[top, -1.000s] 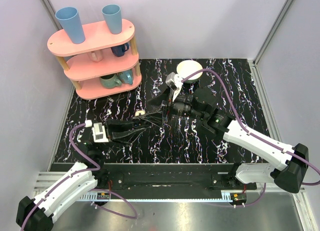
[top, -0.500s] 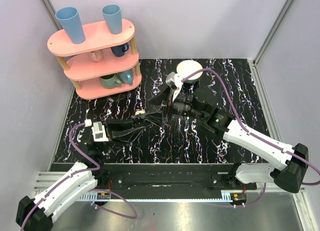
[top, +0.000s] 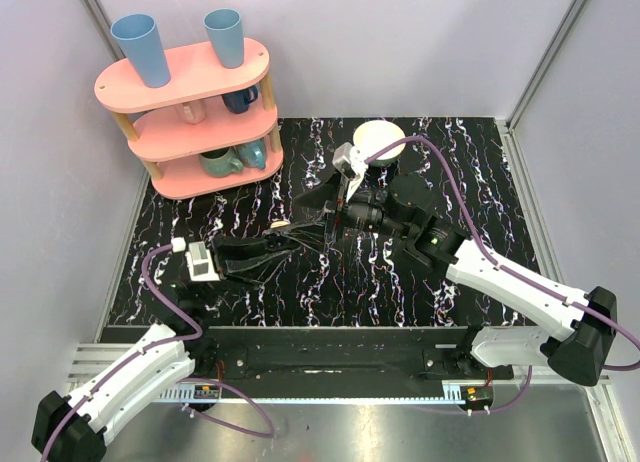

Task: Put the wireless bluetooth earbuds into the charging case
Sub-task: Move the left earbud to the center of the board.

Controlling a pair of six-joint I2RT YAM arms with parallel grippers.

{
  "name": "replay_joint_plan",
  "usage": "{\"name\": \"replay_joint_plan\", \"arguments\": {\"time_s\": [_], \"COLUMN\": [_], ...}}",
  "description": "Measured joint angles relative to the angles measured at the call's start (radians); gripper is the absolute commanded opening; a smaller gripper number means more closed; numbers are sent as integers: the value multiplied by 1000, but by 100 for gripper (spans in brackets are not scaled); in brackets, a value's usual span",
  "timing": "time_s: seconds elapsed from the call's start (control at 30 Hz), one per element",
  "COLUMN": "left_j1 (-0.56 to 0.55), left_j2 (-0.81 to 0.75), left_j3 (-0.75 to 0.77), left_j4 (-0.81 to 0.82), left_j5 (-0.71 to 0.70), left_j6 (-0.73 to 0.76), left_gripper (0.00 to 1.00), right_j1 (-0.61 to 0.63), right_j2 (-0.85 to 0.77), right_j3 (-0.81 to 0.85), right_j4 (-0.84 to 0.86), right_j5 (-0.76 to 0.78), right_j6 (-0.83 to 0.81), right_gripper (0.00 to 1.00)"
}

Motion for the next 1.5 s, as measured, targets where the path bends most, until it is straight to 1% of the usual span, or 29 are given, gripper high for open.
{"name": "replay_joint_plan", "arguments": {"time_s": [0.2, 0.33, 0.37, 0.4, 0.57, 0.63, 0.7, 0.77, 0.8, 0.87, 0.9, 0.97, 1.0, 1.07, 1.1, 1.13, 1.23, 1.3, 1.5], "left_j1": [0, 0, 0, 0, 0, 0, 0, 0, 0, 0, 0, 0, 0, 0, 0, 0, 0, 0, 0], "left_j2": [-3, -31, -45, -59, -131, -145, -156, -171, -179, -203, -216, -237, -250, -271, -276, -281, -291, -293, -300], "left_j3": [-3, -3, -3, -3, -3, -3, -3, -1, 0, 10, 16, 30, 37, 48, 50, 53, 60, 64, 64], "left_j4": [-29, -72, -87, -99, -162, -187, -217, -246, -259, -298, -312, -338, -349, -363, -367, -376, -407, -423, -456], "left_j5": [-19, -35, -40, -45, -73, -84, -90, -93, -93, -97, -100, -102, -104, -106, -106, -106, -106, -106, -106], "left_j6": [22, 42, 48, 55, 91, 104, 116, 126, 130, 142, 148, 156, 162, 174, 176, 179, 191, 198, 208], "left_gripper": [0, 0, 0, 0, 0, 0, 0, 0, 0, 0, 0, 0, 0, 0, 0, 0, 0, 0, 0], "right_j1": [0, -9, -23, -45, -249, -280, -287, -291, -292, -297, -300, -304, -305, -306, -306, -306, -299, -289, -212], "right_j2": [-2, -32, -63, -76, -211, -228, -219, -186, -159, -81, -34, 61, 121, 241, 298, 342, 495, 563, 692], "right_j3": [9, 5, -5, -10, -98, -114, -130, -159, -174, -203, -220, -243, -247, -244, -240, -232, -169, -121, 28], "right_j4": [10, 10, 9, 9, 10, -3, -8, -9, -11, -20, -27, -34, -37, -32, -32, -32, -27, -32, -32], "right_j5": [19, 143, 193, 207, 264, 289, 301, 307, 308, 308, 302, 278, 253, 195, 161, 136, 43, 16, -16], "right_j6": [1, 5, 12, 19, 115, 152, 187, 230, 253, 299, 322, 356, 373, 401, 412, 421, 448, 454, 455], "right_gripper": [87, 88, 88, 88, 87, 86, 84, 83, 79, 78, 75, 73, 73, 68, 67, 66, 66, 66, 64]}}
